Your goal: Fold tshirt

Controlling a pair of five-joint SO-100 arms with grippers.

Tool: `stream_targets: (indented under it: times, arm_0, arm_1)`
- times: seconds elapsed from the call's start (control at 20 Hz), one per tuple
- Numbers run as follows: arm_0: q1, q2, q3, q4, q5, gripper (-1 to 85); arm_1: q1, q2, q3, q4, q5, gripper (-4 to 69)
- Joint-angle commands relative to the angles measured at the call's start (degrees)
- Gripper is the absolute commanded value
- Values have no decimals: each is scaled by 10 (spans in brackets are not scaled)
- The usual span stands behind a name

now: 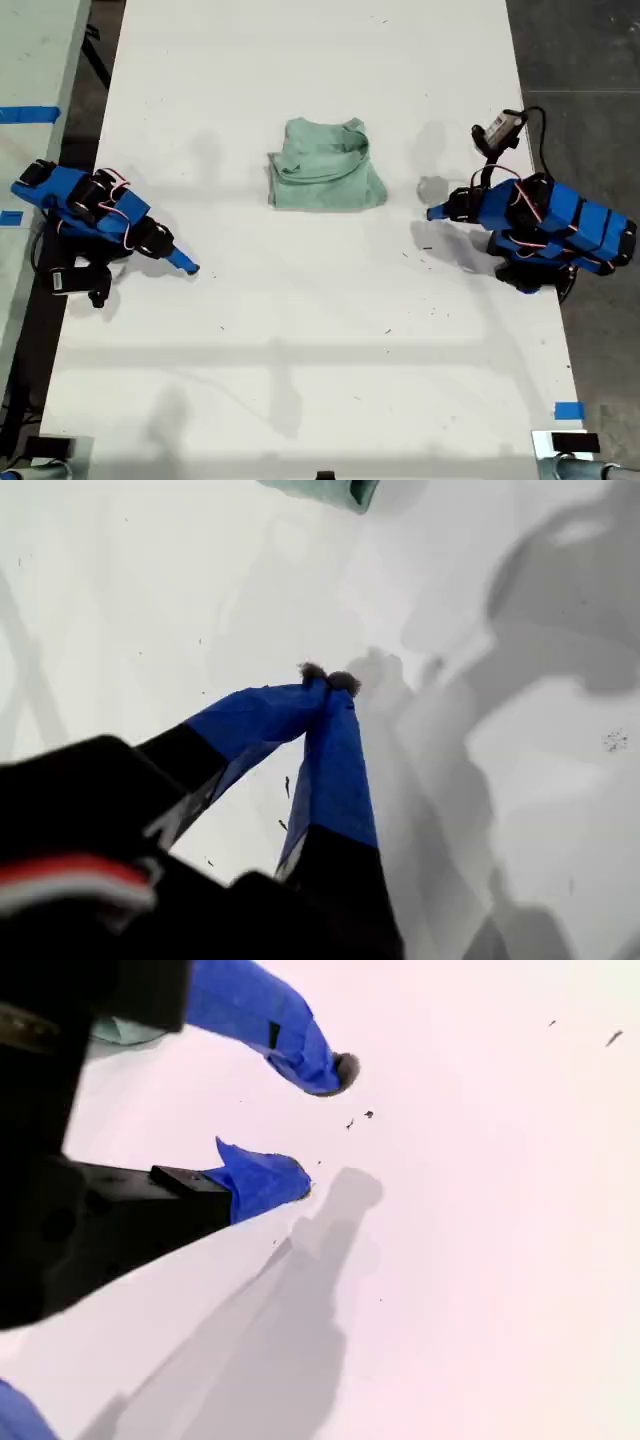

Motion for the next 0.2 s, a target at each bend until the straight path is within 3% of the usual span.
stream_targets:
  times: [0.0, 0.15]
  arm_0:
    - [30, -4, -5, 45, 8, 116]
    - [34, -4, -5, 45, 8, 116]
  arm_1:
    - [3, 4, -6, 4, -10, -15]
    - [3, 4, -6, 4, -10, -15]
